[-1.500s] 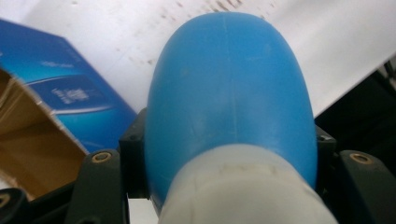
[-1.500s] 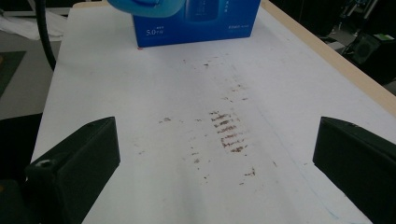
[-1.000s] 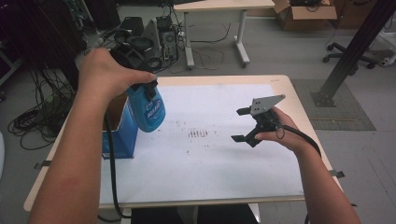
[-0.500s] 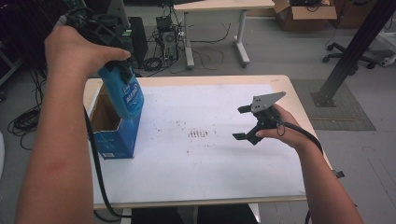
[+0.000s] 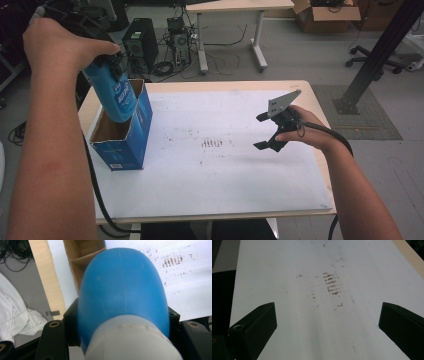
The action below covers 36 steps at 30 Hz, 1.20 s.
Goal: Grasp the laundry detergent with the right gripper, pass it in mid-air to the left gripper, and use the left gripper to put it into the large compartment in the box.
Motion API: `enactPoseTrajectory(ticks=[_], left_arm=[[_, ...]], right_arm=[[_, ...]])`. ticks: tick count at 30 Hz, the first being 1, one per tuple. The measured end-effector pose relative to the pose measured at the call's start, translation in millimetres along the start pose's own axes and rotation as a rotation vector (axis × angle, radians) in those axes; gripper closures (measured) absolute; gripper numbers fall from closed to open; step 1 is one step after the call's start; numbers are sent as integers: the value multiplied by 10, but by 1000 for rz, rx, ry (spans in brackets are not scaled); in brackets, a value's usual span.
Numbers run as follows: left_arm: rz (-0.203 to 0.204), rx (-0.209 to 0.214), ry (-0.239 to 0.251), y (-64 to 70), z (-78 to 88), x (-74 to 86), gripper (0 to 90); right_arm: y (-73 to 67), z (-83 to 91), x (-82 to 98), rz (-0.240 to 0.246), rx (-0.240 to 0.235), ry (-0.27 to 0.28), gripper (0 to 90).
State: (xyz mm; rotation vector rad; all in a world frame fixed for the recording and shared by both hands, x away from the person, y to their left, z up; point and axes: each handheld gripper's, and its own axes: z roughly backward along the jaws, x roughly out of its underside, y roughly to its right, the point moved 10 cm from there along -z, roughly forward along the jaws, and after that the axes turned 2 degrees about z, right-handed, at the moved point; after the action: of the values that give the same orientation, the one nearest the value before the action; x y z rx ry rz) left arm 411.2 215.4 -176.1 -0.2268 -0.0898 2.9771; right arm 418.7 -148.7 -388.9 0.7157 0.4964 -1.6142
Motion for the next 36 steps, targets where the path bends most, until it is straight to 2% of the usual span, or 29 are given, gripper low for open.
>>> enactPoseTrajectory(ticks=[5,11,20,36], left_arm=[[32,11,-5,-87,-43,-3,384],[56,1,-24,-218,-101,1,384],[79,1,-29,-360,-224,-18,384],[93,14,-59,-451,-573,-20,384]], right_arm=[[14,49,-11,6,-10,-37,19],[8,72,31,10,-41,-90,22],[36,67,113,-1,-50,-146,25],[63,97,145,-10,-36,-155,25]])
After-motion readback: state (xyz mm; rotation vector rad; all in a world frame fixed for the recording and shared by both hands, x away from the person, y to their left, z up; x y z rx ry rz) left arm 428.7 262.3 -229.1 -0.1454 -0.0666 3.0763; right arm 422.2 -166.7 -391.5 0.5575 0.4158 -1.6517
